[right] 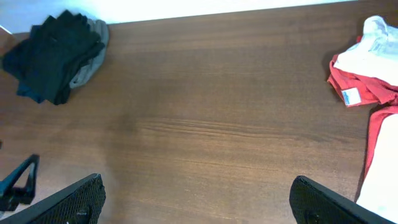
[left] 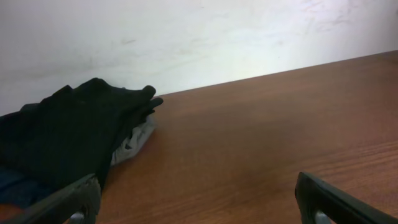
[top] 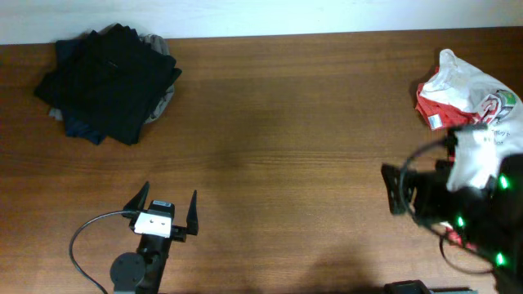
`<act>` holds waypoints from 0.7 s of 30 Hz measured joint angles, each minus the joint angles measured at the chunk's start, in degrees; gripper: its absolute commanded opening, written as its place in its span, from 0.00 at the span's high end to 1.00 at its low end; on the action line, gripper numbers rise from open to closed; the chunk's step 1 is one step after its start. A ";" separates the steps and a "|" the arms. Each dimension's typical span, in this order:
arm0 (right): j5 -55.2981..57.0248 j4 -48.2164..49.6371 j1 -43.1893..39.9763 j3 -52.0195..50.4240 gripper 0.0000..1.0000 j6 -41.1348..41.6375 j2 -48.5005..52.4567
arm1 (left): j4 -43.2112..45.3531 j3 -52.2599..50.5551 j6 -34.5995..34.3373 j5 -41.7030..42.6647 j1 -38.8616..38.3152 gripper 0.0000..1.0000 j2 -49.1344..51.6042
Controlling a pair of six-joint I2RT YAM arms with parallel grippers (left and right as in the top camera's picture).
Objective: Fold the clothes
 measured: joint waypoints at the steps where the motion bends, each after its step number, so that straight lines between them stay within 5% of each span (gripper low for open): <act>1: 0.02 0.39 0.00 -1.77 0.02 0.00 -2.71 | 0.04 0.00 0.00 0.00 0.00 0.01 0.02; 8: 4.79 6.93 0.09 -18.47 0.02 -0.04 -17.99 | -0.02 0.00 0.00 0.00 0.02 0.01 0.00; 21: -3.91 51.52 0.09 -62.82 0.02 -0.02 -43.21 | -0.02 0.00 0.02 0.00 0.00 0.01 0.00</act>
